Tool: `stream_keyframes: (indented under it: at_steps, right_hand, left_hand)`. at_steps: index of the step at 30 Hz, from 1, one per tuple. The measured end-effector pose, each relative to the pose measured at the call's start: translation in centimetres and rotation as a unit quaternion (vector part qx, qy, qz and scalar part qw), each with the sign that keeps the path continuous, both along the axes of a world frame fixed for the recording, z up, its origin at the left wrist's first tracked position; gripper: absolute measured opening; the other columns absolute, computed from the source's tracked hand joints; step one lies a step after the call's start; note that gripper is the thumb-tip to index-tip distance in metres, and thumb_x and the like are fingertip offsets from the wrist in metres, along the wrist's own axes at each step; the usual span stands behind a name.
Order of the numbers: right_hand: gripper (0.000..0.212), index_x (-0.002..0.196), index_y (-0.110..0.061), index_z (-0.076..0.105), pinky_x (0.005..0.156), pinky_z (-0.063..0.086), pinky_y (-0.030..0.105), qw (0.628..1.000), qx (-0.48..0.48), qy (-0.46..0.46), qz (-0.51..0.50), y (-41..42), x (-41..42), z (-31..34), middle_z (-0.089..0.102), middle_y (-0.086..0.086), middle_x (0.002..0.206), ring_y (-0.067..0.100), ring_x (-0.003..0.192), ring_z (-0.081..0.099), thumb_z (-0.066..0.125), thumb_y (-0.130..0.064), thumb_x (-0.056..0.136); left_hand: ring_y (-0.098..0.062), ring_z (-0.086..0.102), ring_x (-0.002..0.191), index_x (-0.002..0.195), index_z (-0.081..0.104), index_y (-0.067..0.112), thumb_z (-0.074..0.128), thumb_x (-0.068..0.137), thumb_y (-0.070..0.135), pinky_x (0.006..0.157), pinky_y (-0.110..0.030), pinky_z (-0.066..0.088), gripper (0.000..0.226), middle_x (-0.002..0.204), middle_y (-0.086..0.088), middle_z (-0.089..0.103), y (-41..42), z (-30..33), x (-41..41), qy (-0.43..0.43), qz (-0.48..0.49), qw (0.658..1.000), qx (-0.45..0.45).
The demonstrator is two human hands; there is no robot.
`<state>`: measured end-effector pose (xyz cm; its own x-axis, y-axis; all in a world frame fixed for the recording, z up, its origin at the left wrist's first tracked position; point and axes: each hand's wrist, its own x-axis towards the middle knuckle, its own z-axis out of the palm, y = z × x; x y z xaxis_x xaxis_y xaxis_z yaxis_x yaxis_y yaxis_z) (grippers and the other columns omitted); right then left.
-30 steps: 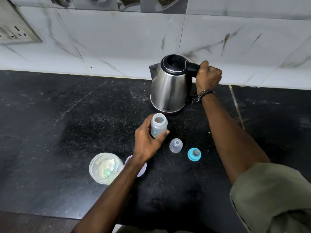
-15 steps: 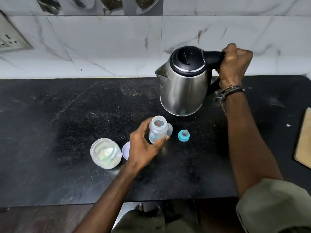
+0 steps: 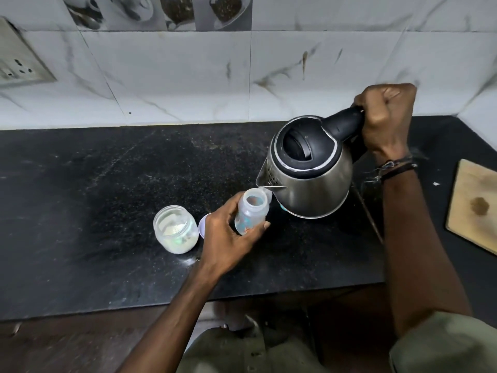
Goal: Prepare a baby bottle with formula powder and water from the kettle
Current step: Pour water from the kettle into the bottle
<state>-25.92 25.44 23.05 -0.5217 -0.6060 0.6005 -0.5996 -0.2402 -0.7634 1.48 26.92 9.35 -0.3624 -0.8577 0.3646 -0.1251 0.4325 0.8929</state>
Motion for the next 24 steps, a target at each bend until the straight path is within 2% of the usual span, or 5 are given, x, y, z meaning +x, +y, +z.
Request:
stream_keyframes:
  at_steps: [3,6,11,16,24]
  right_hand:
    - [0.038,0.049,0.011,0.039,0.043,0.031,0.045,1.000,0.007,0.027,0.012,0.9,0.6,0.1,0.041,0.033,0.049,0.023,0.052,0.036,0.048,-0.020,0.070]
    - [0.032,0.047,0.004,0.041,0.042,0.032,0.047,0.998,0.005,0.056,0.026,1.5,0.8,0.3,0.041,0.026,0.046,0.022,0.050,0.037,0.050,-0.016,0.070]
    - [0.035,0.049,0.010,0.043,0.041,0.034,0.046,0.994,0.014,0.101,0.031,1.8,1.5,1.0,0.043,0.028,0.046,0.037,0.043,0.042,0.050,-0.016,0.071]
    - [0.035,0.050,0.010,0.045,0.041,0.030,0.044,0.982,0.029,0.184,0.018,1.9,2.3,2.1,0.039,0.023,0.043,0.038,0.042,0.037,0.052,-0.016,0.072]
    - [0.032,0.047,0.002,0.043,0.041,0.023,0.038,0.961,0.034,0.273,0.012,1.6,4.0,3.6,0.029,0.016,0.043,0.035,0.042,0.031,0.053,-0.017,0.070]
  left_hand:
    - [0.006,0.067,0.102,0.116,0.059,0.046,0.088,0.074,0.009,0.089,-0.011,0.049,0.064,0.108,0.037,0.068,0.3,-0.3,0.6,0.003,-0.001,1.000,-0.001]
    - [-0.003,0.069,0.106,0.121,0.062,0.035,0.088,0.074,0.010,0.092,-0.016,0.050,0.060,0.112,0.029,0.070,0.5,-0.8,1.1,0.008,-0.004,1.000,0.003]
    - [-0.007,0.069,0.106,0.123,0.065,0.027,0.088,0.075,0.009,0.092,-0.020,0.052,0.056,0.113,0.020,0.072,0.8,-1.1,1.4,0.006,-0.007,1.000,0.000]
    - [-0.003,0.068,0.106,0.122,0.063,0.033,0.087,0.076,0.011,0.091,-0.015,0.050,0.057,0.114,0.027,0.070,1.2,-1.3,1.6,-0.003,-0.006,1.000,0.004]
    - [-0.001,0.068,0.106,0.124,0.065,0.026,0.089,0.074,0.011,0.090,-0.015,0.051,0.057,0.113,0.026,0.070,1.2,-1.8,2.0,-0.005,-0.003,1.000,0.007]
